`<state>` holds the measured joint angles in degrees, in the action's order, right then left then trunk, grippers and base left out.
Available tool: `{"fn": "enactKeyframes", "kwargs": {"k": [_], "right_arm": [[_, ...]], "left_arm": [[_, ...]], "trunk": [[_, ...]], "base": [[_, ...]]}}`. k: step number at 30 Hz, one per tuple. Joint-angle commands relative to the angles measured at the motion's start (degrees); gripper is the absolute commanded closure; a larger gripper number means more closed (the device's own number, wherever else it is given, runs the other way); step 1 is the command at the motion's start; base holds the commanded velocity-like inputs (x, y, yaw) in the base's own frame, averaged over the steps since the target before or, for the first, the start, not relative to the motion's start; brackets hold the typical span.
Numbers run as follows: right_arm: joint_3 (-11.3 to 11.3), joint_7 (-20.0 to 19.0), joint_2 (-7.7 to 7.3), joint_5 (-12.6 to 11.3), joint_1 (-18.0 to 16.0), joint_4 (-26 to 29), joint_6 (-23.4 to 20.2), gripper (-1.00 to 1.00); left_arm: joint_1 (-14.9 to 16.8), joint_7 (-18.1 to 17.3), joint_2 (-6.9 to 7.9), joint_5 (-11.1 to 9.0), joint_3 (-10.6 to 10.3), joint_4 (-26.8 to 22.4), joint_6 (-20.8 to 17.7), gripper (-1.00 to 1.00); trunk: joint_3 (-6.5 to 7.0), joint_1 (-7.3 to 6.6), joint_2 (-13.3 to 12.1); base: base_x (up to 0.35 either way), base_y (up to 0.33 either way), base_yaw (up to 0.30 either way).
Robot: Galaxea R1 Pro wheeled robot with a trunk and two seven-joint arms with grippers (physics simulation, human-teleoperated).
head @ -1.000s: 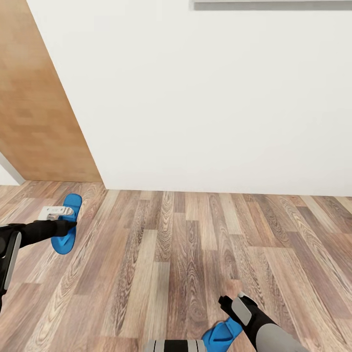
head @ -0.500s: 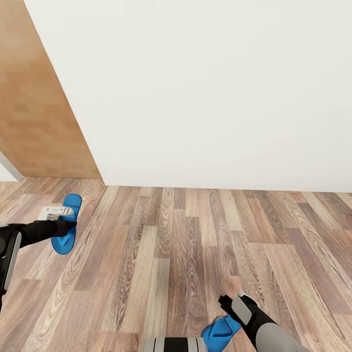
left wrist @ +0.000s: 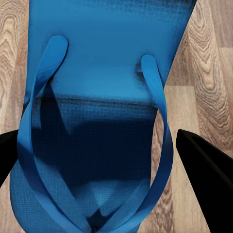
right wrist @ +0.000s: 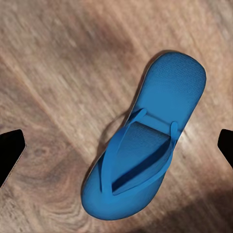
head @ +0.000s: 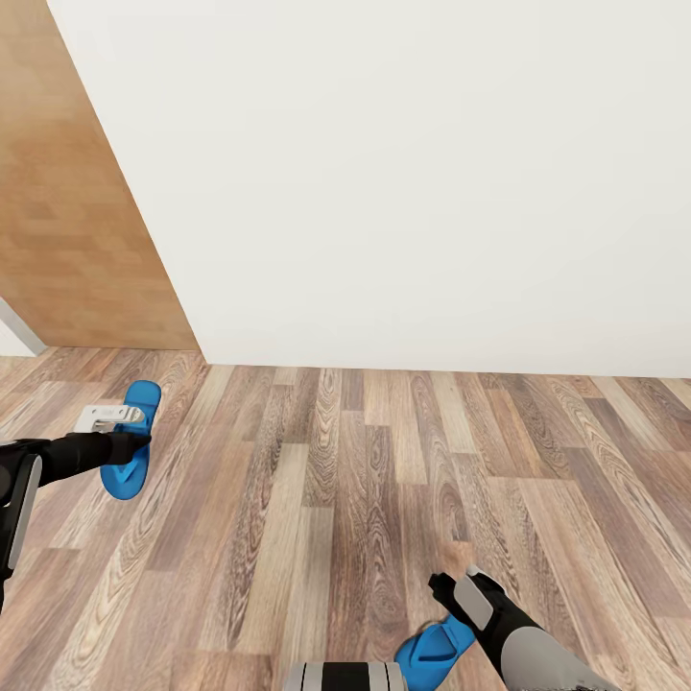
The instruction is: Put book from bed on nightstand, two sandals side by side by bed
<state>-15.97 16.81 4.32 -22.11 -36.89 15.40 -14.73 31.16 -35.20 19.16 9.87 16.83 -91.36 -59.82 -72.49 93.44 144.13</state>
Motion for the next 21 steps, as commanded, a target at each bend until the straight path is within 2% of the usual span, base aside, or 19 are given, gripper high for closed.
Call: {"fn": "enactKeyframes", "kwargs": {"k": [1, 6, 11, 21], "right_arm": [[0.1, 0.4, 0.02, -0.6, -0.1, 0.1, -0.2, -1.00], [0.1, 0.4, 0.06, -0.6, -0.5, 0.1, -0.3, -1.00], [0.1, 0.4, 0.01, -0.6, -0.6, 0.0, -0.3, -1.00], [0.0, 0.4, 0.01, -0.6, -0.6, -0.3, -0.4, -1.00]], "left_arm": [[0.0, -0.7, 0.00, 0.6, 0.0, 0.0, -0.2, 1.00], [0.0, -0.7, 0.00, 0.6, 0.0, 0.0, -0.2, 1.00], [0.0, -0.7, 0.00, 0.6, 0.0, 0.0, -0.2, 1.00], [0.0, -0.7, 0.00, 0.6, 0.0, 0.0, -0.2, 1.00]], "trunk": [[-0.05, -0.01, 0.0], [-0.05, -0.01, 0.0], [-1.15, 0.12, 0.1], [-1.15, 0.12, 0.1]], "base": [[0.000, 0.000, 0.000], [0.000, 0.000, 0.000], [0.000, 0.000, 0.000], [0.000, 0.000, 0.000]]}}
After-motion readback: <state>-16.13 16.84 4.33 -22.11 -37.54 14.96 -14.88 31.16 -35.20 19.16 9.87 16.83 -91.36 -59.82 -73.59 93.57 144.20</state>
